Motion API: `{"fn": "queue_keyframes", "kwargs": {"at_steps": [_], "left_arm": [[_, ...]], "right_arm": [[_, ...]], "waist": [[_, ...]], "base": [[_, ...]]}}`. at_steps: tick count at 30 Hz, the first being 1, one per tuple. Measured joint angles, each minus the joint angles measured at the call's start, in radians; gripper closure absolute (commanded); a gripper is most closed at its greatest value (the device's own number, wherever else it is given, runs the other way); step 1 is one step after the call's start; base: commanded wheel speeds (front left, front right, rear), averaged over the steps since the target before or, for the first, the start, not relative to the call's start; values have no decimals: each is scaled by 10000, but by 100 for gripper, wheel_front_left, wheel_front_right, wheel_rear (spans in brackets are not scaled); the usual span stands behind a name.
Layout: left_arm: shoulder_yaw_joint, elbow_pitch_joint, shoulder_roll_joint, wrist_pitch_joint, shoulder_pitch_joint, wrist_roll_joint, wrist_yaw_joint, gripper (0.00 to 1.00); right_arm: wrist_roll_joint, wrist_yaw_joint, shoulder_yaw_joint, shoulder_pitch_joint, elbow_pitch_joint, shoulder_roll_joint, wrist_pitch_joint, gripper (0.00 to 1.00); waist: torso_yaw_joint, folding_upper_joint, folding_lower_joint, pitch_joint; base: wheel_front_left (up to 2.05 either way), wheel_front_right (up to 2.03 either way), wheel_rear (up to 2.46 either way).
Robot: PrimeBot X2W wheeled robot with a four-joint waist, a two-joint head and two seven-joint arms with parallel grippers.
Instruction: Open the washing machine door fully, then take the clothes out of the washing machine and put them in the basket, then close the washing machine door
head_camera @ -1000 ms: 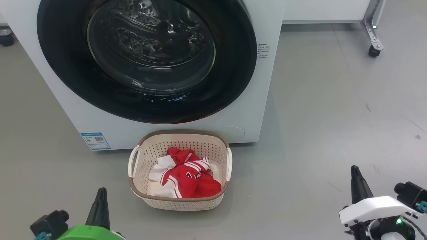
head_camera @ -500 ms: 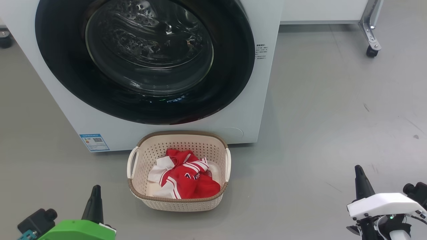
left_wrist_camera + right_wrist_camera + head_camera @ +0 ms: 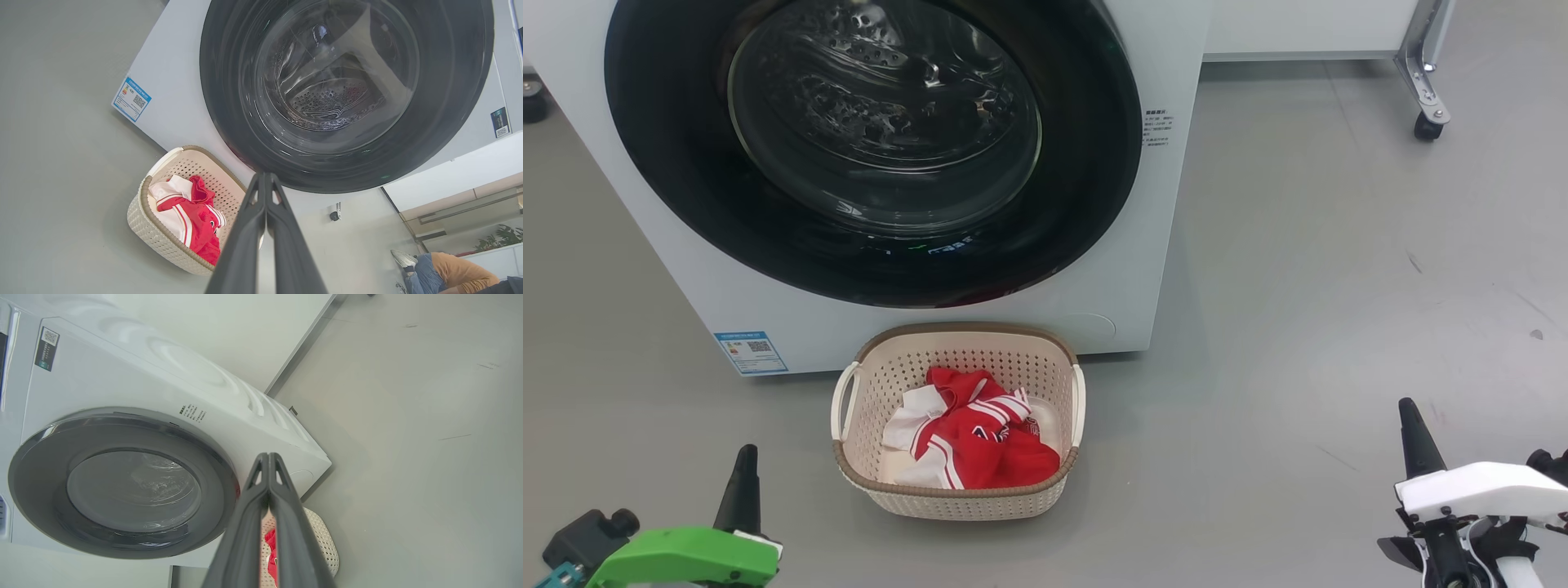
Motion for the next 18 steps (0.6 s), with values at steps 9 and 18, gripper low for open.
{"fn": "queue_keyframes", "kwargs": {"at_steps": [9, 18], "left_arm": [[215, 140, -2, 301, -155, -1081, -98, 100], [460, 278, -10, 579, -284, -2178, -224, 100]], "right_arm": [[1112, 144, -265, -157, 163, 69, 236, 100], [2219, 314, -529, -360, 301, 136, 489, 100]], "waist": [[-40, 0, 0, -23], [-80, 0, 0, -45]], "base": [[0, 0, 0], [0, 0, 0]]}}
